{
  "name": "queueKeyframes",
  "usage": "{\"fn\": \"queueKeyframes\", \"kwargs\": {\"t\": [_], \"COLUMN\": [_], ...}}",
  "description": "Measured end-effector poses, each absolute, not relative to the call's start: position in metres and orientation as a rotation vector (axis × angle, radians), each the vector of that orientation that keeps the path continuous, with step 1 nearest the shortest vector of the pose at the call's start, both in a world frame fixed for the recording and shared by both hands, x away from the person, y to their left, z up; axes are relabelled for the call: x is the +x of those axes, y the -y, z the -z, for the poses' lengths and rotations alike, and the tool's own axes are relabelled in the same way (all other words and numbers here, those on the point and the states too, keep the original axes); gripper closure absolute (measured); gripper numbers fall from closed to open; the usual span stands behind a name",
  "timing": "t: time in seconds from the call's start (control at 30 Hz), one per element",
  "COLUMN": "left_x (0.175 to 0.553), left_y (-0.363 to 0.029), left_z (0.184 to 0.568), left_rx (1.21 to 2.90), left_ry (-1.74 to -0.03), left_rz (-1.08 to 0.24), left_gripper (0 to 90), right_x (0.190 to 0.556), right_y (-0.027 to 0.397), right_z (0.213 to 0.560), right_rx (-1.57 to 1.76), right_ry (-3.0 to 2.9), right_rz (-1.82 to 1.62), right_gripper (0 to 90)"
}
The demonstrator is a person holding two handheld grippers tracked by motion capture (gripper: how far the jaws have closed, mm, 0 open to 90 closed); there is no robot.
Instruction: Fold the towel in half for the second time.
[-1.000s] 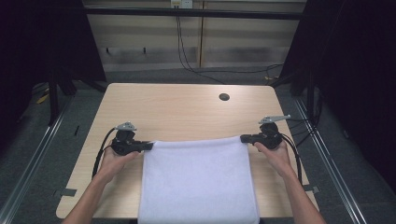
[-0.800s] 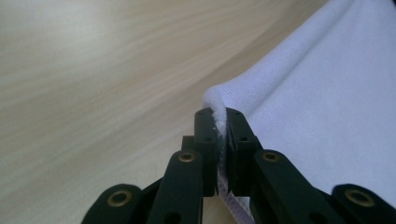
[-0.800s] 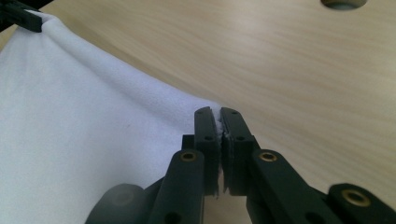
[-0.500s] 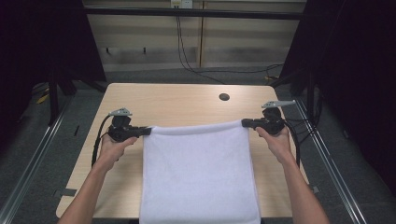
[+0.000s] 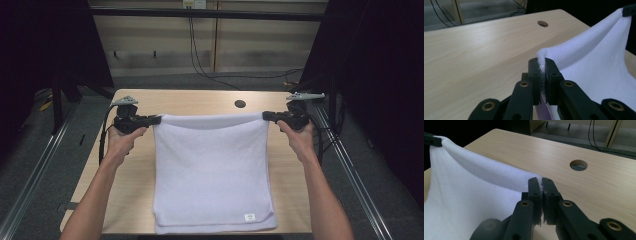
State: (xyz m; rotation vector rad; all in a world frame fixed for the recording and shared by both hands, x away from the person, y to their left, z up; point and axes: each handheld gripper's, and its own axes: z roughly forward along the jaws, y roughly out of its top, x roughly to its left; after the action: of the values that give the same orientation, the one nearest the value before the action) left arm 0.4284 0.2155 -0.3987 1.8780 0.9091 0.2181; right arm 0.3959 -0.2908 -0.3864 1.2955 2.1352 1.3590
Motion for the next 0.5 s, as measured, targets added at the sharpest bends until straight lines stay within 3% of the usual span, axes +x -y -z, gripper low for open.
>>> {"fn": "queueKeyframes", "kwargs": {"t": [0.5], "left_x": [0.443], "left_y": [-0.203], "left_z": [0.372], "left_rx": [1.805], "left_ry": [-0.906], "left_rz": [-0.275], "left_gripper": [85.5], "right_x": [0.407], "right_y": [0.293], "right_z": [0.350], "right_rx": [1.264], "right_ry": [-2.023], "right_rz": [-1.424], "right_gripper": [87.0]}}
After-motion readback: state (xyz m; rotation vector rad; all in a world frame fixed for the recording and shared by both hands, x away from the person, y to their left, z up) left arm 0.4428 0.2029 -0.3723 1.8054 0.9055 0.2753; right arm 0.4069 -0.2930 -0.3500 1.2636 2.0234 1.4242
